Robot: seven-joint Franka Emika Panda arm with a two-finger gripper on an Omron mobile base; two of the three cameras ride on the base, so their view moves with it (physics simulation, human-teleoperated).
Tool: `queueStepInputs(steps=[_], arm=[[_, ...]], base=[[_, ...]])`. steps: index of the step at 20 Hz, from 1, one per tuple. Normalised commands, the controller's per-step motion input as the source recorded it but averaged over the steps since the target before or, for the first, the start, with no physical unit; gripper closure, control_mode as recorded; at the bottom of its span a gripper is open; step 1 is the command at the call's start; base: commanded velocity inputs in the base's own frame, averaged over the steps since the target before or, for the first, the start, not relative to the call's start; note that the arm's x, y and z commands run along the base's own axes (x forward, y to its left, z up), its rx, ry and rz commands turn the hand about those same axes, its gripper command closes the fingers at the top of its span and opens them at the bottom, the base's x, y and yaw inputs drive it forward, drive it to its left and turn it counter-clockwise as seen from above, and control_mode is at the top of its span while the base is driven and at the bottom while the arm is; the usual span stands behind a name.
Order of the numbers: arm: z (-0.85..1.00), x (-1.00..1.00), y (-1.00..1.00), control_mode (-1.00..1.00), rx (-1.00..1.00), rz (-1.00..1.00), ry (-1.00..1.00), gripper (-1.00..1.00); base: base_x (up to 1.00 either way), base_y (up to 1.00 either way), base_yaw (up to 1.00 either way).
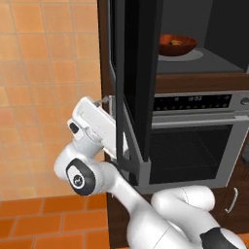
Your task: Pick the bell pepper from the sink and place it in the bowl. Then pick the bowl and place it in the microwave. Then close the microwave door and press the start button.
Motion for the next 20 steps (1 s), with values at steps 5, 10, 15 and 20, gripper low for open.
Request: queueStepInputs(steps=[5, 10, 15, 20], arm=[[0.17, -0.68, -0.18, -1.0, 0.09, 0.01, -0.21, -1.0], [0.47, -0.5, -0.6, -1.0, 0.15, 0.04, -0.18, -1.0], [0.47, -0.42, -0.76, -1.0, 0.19, 0.14, -0.12, -1.0], [0.04, -0.24, -0.81, -1.0, 0.12, 0.33, 0.02, -1.0]], base=[[0.0, 0.0, 0.0], [0.0, 0.0, 0.0], [0.0, 0.0, 0.0], [0.0, 0.0, 0.0]])
